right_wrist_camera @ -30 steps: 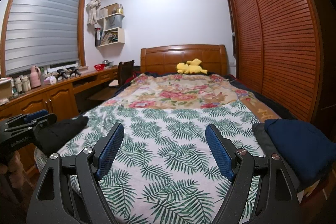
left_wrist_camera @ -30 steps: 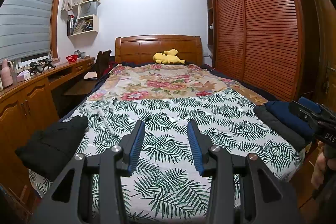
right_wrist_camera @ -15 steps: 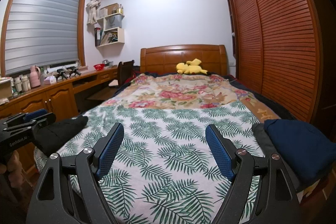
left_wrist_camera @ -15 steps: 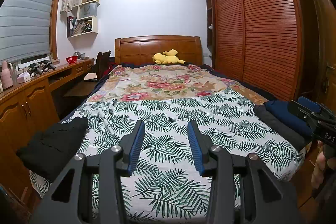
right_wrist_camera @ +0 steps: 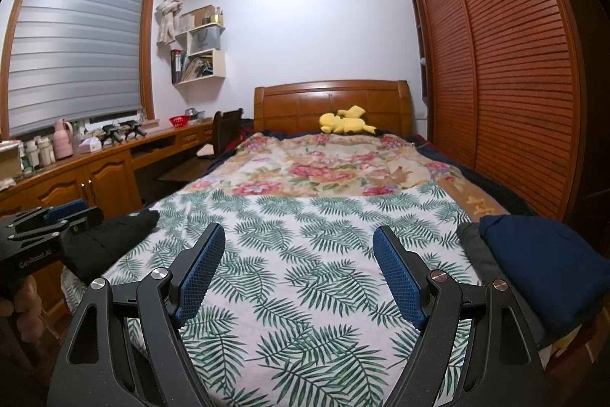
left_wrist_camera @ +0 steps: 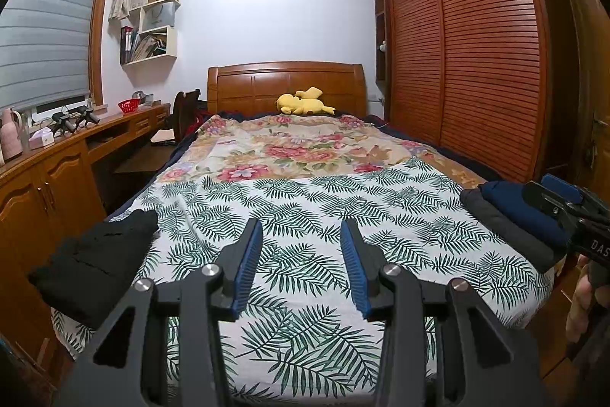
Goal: Fold large clothes
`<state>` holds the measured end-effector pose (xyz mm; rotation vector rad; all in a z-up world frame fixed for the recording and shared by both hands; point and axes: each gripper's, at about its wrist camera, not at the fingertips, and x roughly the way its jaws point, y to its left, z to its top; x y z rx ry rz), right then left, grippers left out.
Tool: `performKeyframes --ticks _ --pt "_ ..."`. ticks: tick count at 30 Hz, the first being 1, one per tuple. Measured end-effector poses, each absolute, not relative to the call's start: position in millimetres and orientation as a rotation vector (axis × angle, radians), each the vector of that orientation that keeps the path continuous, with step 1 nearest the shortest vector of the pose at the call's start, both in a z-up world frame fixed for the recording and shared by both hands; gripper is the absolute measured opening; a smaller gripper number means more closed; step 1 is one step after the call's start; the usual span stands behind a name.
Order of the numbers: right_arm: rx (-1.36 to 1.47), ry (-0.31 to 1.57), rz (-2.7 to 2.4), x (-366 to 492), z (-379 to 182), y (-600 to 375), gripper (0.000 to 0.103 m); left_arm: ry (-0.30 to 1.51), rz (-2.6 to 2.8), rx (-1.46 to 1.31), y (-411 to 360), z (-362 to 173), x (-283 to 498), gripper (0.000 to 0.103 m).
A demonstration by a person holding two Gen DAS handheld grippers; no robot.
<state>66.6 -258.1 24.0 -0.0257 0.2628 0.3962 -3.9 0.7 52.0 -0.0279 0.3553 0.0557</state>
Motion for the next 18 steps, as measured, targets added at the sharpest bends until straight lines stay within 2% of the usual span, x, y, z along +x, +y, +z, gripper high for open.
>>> performKeyframes --ticks 18 --pt "-0.026 0.263 0.396 67.2 23.4 -258.9 0.082 0.349 0.053 -0.036 0.1 49.6 -2.6 0.041"
